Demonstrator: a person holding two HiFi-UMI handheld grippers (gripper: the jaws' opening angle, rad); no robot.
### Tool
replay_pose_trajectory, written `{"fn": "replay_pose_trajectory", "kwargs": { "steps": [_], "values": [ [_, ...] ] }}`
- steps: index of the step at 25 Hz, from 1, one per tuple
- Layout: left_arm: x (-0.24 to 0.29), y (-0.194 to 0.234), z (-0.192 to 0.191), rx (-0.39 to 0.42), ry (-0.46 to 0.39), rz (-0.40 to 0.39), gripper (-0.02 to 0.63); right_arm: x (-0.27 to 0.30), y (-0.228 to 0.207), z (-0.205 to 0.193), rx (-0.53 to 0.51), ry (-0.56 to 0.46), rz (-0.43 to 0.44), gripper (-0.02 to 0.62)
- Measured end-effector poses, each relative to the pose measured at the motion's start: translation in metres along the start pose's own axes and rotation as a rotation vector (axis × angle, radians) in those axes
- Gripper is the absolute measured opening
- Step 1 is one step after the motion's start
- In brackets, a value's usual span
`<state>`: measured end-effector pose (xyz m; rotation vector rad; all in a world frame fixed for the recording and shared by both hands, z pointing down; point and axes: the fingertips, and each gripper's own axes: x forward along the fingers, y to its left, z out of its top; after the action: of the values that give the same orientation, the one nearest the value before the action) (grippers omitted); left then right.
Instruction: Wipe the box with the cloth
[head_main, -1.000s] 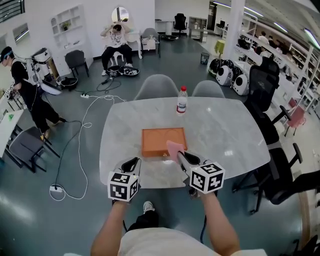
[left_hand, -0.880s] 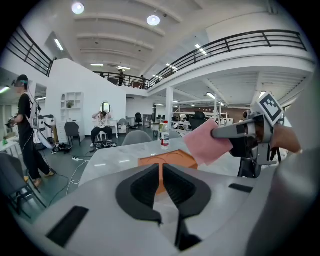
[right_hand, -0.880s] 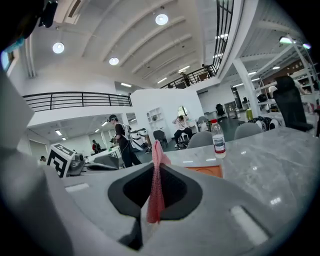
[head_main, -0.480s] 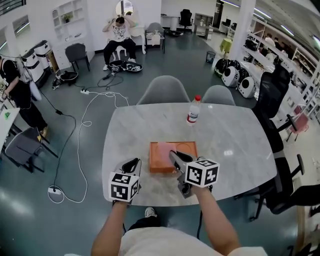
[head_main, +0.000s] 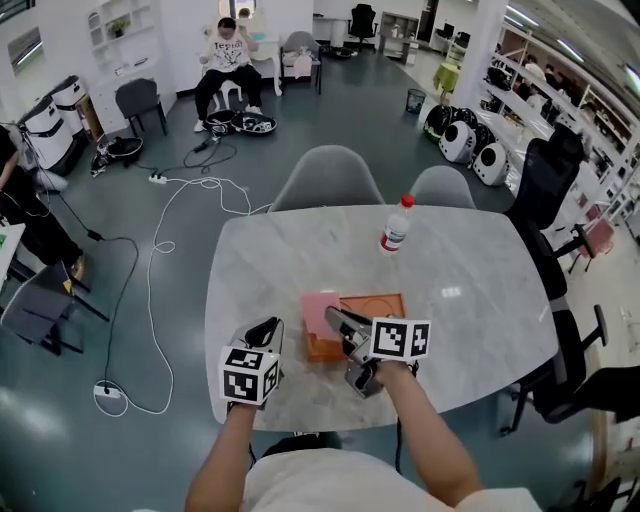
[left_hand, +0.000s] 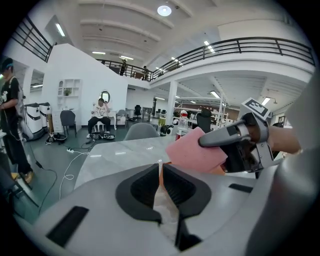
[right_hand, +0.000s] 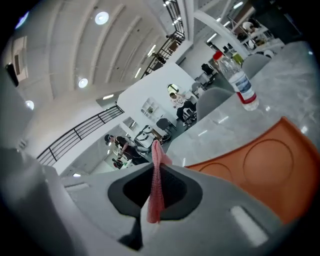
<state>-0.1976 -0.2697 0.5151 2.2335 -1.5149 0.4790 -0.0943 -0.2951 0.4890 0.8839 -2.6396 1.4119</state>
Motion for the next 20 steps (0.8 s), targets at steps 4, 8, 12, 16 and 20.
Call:
{"fn": "replay_pose_trajectory", "kwargs": {
  "steps": [4, 8, 12, 16, 20],
  "values": [
    [0.015, 0.006, 0.003, 0.001, 0.007, -0.023, 0.029, 0.016, -0.014, 0.002, 0.107, 0.002, 0.002, 0.018],
    [0.025, 0.005, 0.003, 0.011, 0.014, -0.044, 0.029, 0.021, -0.033, 0.001, 0.090, 0.000, -0.080, 0.018],
    [0.032, 0.004, 0.001, 0.014, 0.021, -0.061, 0.029, 0.021, -0.051, -0.004, 0.052, 0.015, -0.170, 0.018],
    [0.040, 0.002, 0.002, 0.019, 0.028, -0.077, 0.029, 0.020, -0.063, -0.006, 0.015, 0.033, -0.236, 0.018],
    [0.045, 0.002, 0.000, 0.022, 0.036, -0.085, 0.029, 0.021, -0.070, -0.007, -0.027, 0.048, -0.273, 0.018]
  ]
}}
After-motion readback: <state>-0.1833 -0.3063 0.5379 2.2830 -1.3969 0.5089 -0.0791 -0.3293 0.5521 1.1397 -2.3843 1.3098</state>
